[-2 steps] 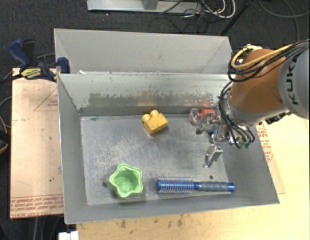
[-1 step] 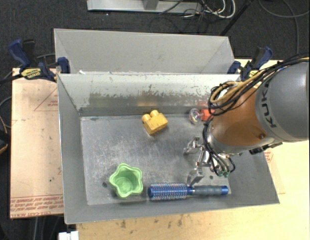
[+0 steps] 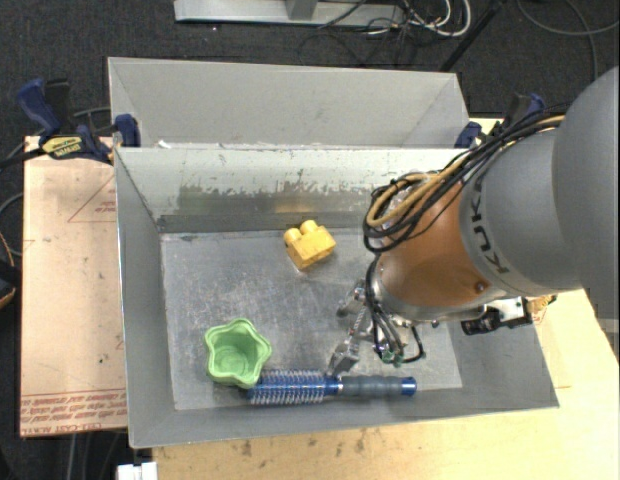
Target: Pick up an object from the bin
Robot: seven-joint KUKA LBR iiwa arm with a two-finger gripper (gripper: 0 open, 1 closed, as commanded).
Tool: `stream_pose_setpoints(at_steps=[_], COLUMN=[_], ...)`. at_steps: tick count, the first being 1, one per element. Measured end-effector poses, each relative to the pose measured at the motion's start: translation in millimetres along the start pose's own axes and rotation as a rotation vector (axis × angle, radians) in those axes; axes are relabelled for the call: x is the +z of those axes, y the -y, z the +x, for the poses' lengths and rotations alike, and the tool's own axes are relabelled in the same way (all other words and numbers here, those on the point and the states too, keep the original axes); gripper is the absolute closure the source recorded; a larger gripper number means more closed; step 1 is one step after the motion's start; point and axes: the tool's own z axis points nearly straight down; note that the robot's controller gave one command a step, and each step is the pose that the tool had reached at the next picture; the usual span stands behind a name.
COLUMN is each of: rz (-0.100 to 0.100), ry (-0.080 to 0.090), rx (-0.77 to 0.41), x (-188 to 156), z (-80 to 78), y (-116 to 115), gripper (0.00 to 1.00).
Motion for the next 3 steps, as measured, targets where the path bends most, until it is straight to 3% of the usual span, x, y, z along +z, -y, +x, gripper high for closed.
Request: stream_pose_setpoints(at_steps=[1,2,3], rz=[-0.004,0.001,-0.001], ry=[0.010,-0.020,-0.023], rx=[-0.207,-0.238,-0.265], x=[18.0,-8.1,-93.4], z=[17.7,39.0,61.4], y=[-42.0,-102.6,-151.5], gripper=[0.00,0.00,0.00])
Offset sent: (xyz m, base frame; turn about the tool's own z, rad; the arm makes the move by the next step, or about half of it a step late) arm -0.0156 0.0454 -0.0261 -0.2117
